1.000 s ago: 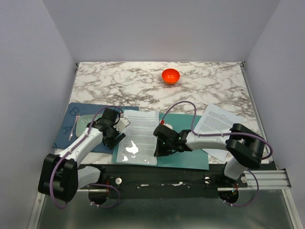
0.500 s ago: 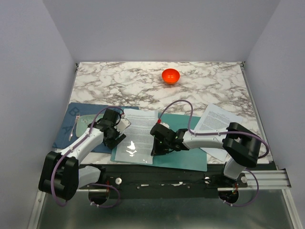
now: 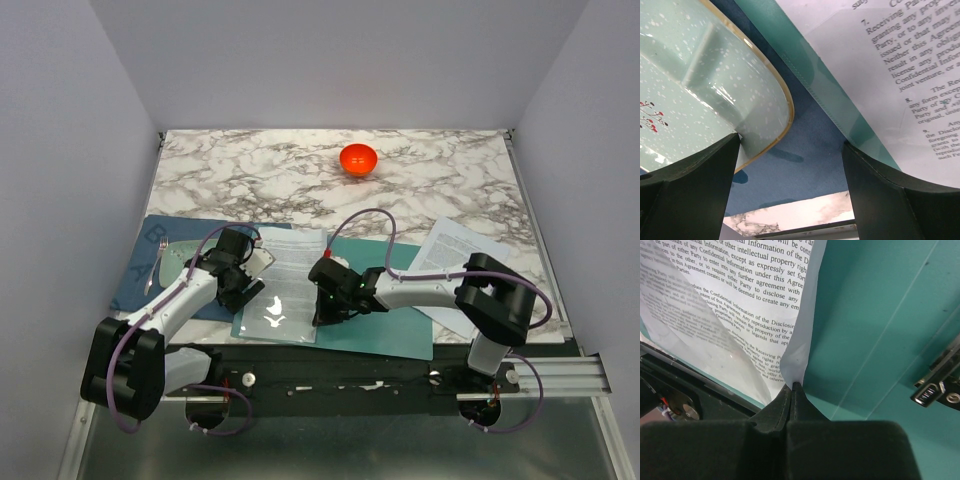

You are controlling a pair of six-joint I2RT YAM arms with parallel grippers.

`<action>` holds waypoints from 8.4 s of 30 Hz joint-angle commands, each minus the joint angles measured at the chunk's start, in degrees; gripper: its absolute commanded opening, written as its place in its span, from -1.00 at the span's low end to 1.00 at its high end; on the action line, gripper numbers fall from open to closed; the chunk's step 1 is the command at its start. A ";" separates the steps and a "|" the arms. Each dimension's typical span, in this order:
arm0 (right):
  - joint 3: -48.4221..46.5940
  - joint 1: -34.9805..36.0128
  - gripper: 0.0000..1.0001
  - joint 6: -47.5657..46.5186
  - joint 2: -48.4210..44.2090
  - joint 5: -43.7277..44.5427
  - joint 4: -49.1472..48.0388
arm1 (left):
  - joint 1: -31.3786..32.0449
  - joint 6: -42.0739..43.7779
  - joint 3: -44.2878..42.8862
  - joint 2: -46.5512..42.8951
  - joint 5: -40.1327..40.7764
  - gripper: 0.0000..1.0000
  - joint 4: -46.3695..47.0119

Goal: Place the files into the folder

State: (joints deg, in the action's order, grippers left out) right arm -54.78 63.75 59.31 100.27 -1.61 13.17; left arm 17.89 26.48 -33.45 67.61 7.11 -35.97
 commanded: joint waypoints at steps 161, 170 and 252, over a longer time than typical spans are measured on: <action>21.82 -17.60 -0.81 -6.58 -9.13 8.02 -6.49 | 26.49 -34.83 -31.24 36.89 -26.98 -0.13 6.70; 22.18 -17.60 -0.85 -6.13 -8.95 8.20 -6.40 | 26.49 -35.09 -30.88 37.85 -25.66 -0.33 7.14; 27.54 -14.61 -0.99 0.90 -6.23 10.22 -6.84 | 26.58 -34.21 -30.97 34.07 -29.62 -0.41 5.56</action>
State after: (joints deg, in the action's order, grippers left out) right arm -32.23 48.40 62.15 88.77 6.11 -9.04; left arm 44.34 -7.79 -63.40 101.06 -21.74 -31.09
